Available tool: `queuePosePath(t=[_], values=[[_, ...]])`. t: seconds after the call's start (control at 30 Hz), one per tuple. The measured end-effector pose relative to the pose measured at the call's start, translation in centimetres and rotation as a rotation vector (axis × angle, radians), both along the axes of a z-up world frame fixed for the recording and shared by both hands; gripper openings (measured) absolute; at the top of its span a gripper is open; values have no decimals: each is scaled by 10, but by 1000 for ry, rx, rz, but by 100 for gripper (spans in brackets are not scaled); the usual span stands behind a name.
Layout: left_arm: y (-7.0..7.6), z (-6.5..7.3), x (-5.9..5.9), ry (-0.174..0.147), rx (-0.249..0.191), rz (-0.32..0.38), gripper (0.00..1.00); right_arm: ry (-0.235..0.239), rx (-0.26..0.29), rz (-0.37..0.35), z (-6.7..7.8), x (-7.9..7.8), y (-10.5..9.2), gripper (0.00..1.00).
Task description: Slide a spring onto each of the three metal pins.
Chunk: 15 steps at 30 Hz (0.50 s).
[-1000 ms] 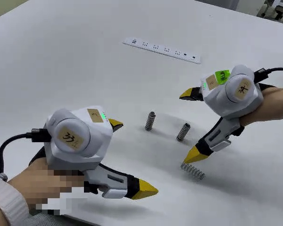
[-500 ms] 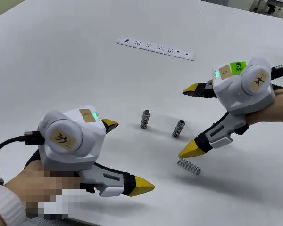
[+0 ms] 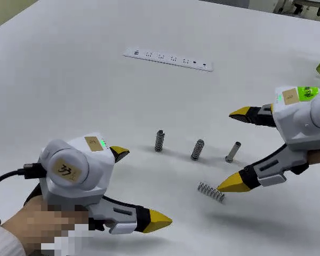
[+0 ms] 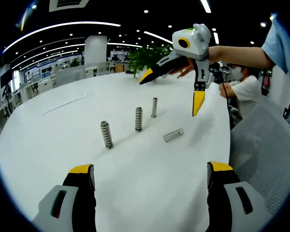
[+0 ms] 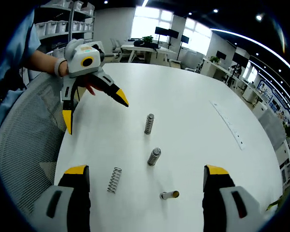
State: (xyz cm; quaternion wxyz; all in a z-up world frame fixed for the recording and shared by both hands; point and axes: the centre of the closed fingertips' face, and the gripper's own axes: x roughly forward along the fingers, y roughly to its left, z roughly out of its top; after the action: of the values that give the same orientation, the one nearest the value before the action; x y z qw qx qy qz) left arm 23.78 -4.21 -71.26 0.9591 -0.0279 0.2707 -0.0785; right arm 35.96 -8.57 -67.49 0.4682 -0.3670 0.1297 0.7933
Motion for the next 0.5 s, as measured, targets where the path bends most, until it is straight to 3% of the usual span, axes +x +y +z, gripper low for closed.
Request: queuePosePath(t=[0.13, 0.5], values=[[0, 0, 0, -2, -2, 6, 98, 28, 34, -55, 3, 2, -10, 99], [-4, -3, 1, 10, -7, -8, 98, 71, 53, -198, -3, 16, -46, 99]])
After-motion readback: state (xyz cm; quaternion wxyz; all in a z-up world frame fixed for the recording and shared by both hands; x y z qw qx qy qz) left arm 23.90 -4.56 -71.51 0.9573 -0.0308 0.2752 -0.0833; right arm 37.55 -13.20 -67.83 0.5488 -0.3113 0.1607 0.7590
